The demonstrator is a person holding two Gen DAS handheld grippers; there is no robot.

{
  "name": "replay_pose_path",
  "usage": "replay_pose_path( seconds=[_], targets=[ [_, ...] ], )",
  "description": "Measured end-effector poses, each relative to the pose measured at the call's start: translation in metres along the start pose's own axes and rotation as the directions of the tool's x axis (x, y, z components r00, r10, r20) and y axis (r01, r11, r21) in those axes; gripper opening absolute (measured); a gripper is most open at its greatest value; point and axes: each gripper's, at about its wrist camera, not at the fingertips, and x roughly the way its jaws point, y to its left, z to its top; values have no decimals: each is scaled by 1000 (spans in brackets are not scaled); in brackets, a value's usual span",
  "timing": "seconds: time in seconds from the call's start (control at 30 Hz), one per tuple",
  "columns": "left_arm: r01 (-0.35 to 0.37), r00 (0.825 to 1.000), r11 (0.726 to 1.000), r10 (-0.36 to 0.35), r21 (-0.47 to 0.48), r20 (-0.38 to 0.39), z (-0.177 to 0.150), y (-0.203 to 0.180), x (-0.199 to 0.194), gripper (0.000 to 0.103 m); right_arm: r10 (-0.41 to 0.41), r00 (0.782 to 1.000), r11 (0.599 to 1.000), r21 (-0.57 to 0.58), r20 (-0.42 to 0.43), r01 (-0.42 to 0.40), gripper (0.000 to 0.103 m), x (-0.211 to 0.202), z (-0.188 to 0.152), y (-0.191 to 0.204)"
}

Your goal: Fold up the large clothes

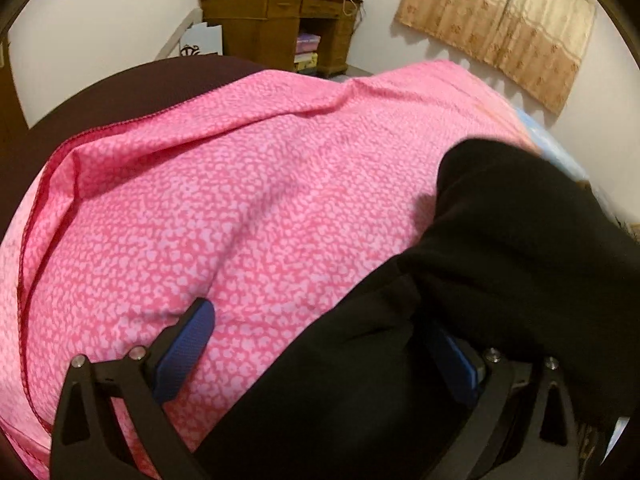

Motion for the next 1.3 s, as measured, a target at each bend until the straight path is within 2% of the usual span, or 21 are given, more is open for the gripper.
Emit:
replay_pose_path(
  seconds=[0.1,0.17,0.2,0.27,0.33,0.4,0.47,0.53,0.6,0.63,0.67,0.77,0.83,0.87,0.9,0.97,1.03,1.1,1.17,1.23,1.3],
  targets=[
    [18,1000,999,-18,-27,4,-3,8,-7,101,19,994,984,176,-108,0,24,40,-39,-45],
    [27,1000,999,-26,-30,11,-5,16,-13,96,-1,983,974,221,-182,42,30,66,-68,-61],
    [31,999,999,-30,-27,16,-7,20,-17,93,17,980,970,239,-199,32,36,70,-80,-71],
    [39,999,999,-38,-20,21,-9,28,-24,92,86,985,948,316,-148,-35,48,65,-91,-83],
    [23,999,1000,-23,8,29,-11,33,-32,90,149,979,912,400,-136,-84,53,56,-95,-96],
    [-15,997,998,11,56,80,-11,33,-47,90,175,977,892,440,-125,-104,54,42,-96,-106],
    [-25,991,996,14,84,135,-6,30,-59,90,146,983,901,426,-114,-84,54,25,-98,-109],
    [-25,984,991,1,134,177,4,19,-70,91,44,997,929,370,-61,-19,54,0,-95,-112],
    [-24,976,980,-20,195,218,14,0,-77,95,-73,997,953,294,-12,74,53,-21,-87,-106],
    [-21,971,976,-32,218,237,17,-11,-79,97,-118,993,963,246,12,111,39,-28,-79,-99],
    [-12,967,969,-51,246,248,21,-24,-78,99,-131,991,969,215,25,123,21,-30,-70,-95],
    [-32,965,960,-43,278,258,23,-49,-63,99,-116,992,986,128,59,107,20,-29,-49,-69],
    [-115,963,956,40,271,266,23,-57,-45,99,-106,993,992,74,50,103,20,-11,-41,-55],
    [-156,965,955,93,254,244,23,-53,-30,99,-102,994,993,59,27,100,20,4,-40,-50],
    [-161,968,959,107,233,226,21,-49,-23,99,-92,996,994,63,3,92,20,18,-38,-50],
    [-140,975,975,106,172,196,16,-31,-11,100,-76,996,992,92,-52,81,20,50,-43,-55],
    [-158,969,976,124,149,212,12,-17,-1,103,-75,991,988,127,-113,90,18,81,-54,-71],
    [-117,978,983,89,144,188,13,-10,8,103,-14,998,985,173,-67,26,18,89,-60,-83],
    [-90,984,988,68,125,166,18,-7,12,103,21,998,976,217,-67,-6,18,88,-59,-91],
    [-66,990,991,50,119,133,21,-5,19,103,24,998,978,208,-61,-11,18,88,-60,-90],
    [-56,990,992,40,112,137,21,-4,18,103,32,998,979,203,-49,-21,18,84,-62,-90]
  ],
)
